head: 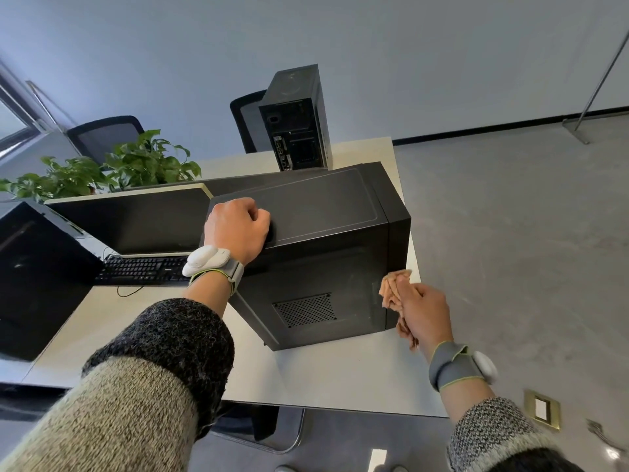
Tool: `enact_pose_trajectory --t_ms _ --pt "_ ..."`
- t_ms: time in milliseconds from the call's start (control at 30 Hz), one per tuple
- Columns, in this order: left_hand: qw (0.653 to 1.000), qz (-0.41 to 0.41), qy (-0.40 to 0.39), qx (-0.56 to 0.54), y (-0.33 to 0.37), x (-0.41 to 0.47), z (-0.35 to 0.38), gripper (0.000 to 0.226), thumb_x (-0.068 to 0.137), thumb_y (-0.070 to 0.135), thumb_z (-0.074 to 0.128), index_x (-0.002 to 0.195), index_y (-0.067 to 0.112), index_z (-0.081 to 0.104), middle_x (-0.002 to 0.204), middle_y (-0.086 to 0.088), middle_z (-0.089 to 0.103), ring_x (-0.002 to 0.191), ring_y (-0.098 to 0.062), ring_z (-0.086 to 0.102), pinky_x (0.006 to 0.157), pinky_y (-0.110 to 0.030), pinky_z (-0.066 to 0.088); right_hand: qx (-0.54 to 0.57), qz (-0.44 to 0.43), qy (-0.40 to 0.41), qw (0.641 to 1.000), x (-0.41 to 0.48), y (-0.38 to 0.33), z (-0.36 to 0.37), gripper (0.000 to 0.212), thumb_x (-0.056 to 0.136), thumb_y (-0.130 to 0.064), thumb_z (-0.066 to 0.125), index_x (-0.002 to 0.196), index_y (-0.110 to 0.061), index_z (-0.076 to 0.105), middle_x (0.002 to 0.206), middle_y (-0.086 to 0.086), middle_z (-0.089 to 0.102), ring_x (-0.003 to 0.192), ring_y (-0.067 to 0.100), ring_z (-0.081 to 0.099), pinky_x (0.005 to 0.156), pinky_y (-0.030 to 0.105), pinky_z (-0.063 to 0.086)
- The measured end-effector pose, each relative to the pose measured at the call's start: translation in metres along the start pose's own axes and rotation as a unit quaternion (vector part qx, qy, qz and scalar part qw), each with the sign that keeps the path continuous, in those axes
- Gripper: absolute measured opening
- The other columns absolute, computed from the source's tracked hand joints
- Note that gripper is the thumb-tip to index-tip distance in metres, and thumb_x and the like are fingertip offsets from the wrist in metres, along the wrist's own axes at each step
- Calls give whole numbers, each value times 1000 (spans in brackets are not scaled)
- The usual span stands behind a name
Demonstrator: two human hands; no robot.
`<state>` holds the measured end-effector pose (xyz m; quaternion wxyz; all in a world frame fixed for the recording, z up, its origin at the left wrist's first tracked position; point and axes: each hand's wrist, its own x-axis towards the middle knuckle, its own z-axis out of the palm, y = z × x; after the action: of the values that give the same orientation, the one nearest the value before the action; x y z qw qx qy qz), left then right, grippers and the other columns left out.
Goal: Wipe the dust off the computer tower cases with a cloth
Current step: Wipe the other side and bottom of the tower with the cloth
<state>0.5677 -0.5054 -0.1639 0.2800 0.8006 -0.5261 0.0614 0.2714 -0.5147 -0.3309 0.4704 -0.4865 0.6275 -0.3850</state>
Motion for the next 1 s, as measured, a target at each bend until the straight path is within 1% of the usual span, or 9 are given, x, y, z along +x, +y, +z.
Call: enact_pose_trajectory --t_ms 100,233,300,467,667,733,833,900,1000 --pt "1000 4 -8 -2 -1 1 2 32 93 30 57 63 20 57 62 2 57 59 -12 51 58 -28 35 -6 3 -9 1000 -3 -2 2 56 101 -57 53 71 -11 57 57 12 55 46 28 55 49 34 46" --pt "1000 4 -7 0 -1 3 1 31 93 31 57 63 20 57 63 1 57 60 -14 52 59 -28 36 13 -96 30 995 -1 -28 5 49 102 -60 53 83 -18 70 65 4 61 54 22 60 51 30 53" --pt "1000 6 -8 -2 -2 3 1 32 93 31 57 63 20 56 63 1 57 60 -15 52 59 -28 37 28 -76 31 996 -1 -21 7 47 102 -59 55 79 -21 68 62 2 59 51 23 58 48 31 50" --pt "1000 11 -3 -4 -3 3 3 33 93 31 57 62 21 56 63 2 57 60 -15 53 62 -29 40 5 40 -36 999 -5 1 6 52 102 -50 60 67 -12 57 52 7 51 41 20 51 52 36 46" --pt "1000 6 0 -5 -3 3 2 32 92 32 56 63 20 58 63 2 58 61 -17 55 61 -30 41 46 -73 14 996 -6 -28 14 53 102 -57 58 77 -12 69 65 11 59 56 22 55 53 33 48" --pt "1000 6 0 -4 -3 3 2 31 92 31 57 63 19 58 63 2 57 61 -17 54 61 -29 40 53 -56 13 997 -8 -23 16 52 102 -57 58 78 -12 69 64 8 59 59 25 55 55 35 50" --pt "1000 0 4 -4 -2 2 2 31 91 31 57 63 18 58 61 2 57 62 -21 55 62 -30 38 23 9 -39 999 -13 -7 18 63 100 -57 60 80 2 64 57 8 52 48 24 50 48 34 44" --pt "1000 -1 0 -5 -4 2 3 30 90 31 57 63 17 58 61 2 57 62 -21 55 62 -30 39 1 14 -53 998 -17 -10 18 65 101 -55 60 82 7 63 55 10 52 44 22 52 45 31 41" --pt "1000 0 -1 -7 -3 3 2 30 90 31 56 64 17 58 62 2 58 62 -20 55 62 -30 39 22 -76 -27 997 -15 -31 20 54 103 -57 57 81 -10 71 65 7 63 63 26 62 58 34 50"
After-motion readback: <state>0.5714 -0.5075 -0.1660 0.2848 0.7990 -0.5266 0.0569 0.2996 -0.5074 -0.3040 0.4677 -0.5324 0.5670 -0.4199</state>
